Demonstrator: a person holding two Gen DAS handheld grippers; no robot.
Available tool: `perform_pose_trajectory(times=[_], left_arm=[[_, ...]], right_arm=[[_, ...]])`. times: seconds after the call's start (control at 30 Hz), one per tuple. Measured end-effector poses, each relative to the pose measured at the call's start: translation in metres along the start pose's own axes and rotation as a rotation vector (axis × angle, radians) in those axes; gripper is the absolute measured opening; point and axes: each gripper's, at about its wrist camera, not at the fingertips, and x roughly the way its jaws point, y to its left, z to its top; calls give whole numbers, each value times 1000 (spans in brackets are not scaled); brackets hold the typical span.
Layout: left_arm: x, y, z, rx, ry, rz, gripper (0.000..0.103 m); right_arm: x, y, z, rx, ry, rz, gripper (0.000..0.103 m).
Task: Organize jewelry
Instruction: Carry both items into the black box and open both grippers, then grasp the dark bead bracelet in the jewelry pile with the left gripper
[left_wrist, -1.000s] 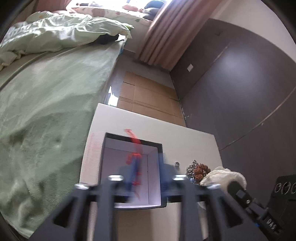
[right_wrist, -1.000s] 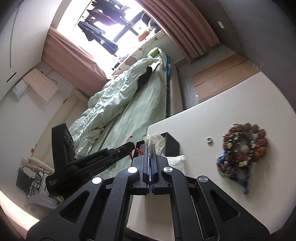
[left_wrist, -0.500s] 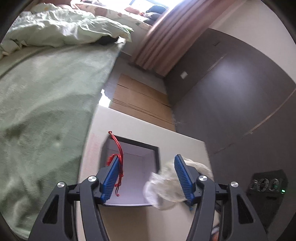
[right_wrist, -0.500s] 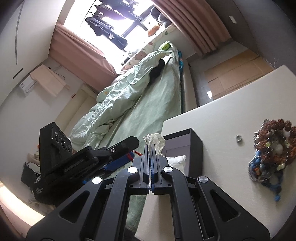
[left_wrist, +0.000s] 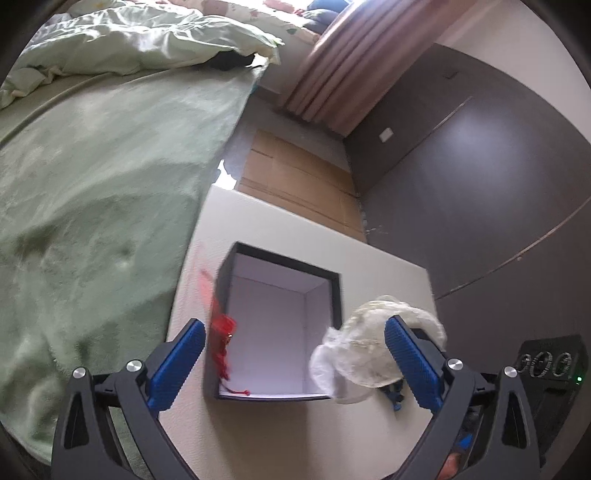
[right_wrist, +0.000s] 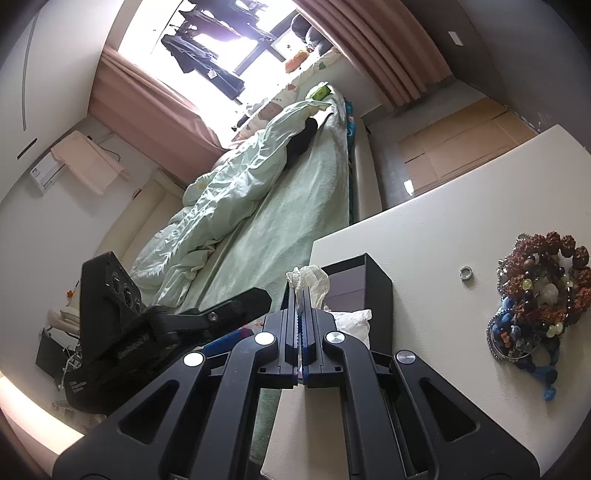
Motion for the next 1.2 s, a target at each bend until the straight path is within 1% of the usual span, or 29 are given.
perform_pose_trajectory(times=[0.17,0.23,0.37,0.5,0.53,0.6,0.63,0.67,0.73,0.8,0.83,0.9,1.07,1.2], left_arm=[[-5,4,3,-13,-10,-37,94],[-7,4,3,-7,-21,-24,94],[-9,7,3,-21,-26,-27,94],[-15,7,3,-20,-58,-9,94],[-15,8,3,-20,-60,-5,94],[-15,10,3,-22,-57,-1,94],[-16,12,3,-32,-62,-10,94],[-16,12,3,-37,-62,-10,94],[-17,13,3,-28,-63,4,94],[-17,11,3,-24,-64,1,94],[-17,9,3,-18,-64,-2,94],[-18,4,3,-3,-67,-3,94],[-16,-12,-2,41,-67,-12,93],[-11,-30,-7,95,-56,-21,87]], right_arm=[[1,2,1,-1,1,14,3],[1,2,1,-3,2,21,3],[7,2,3,-2,6,44,3],[20,6,5,-8,40,62,3],[23,7,4,-18,58,47,6],[33,4,3,-2,112,3,42],[32,1,2,15,107,-22,62],[29,-1,2,20,91,-33,68],[16,-6,7,28,56,-31,68],[5,-11,9,42,38,-35,68],[1,-13,9,44,33,-47,68],[-11,-18,10,37,31,-102,68],[-40,-31,17,22,12,-175,68],[-59,-49,21,37,1,-229,68]])
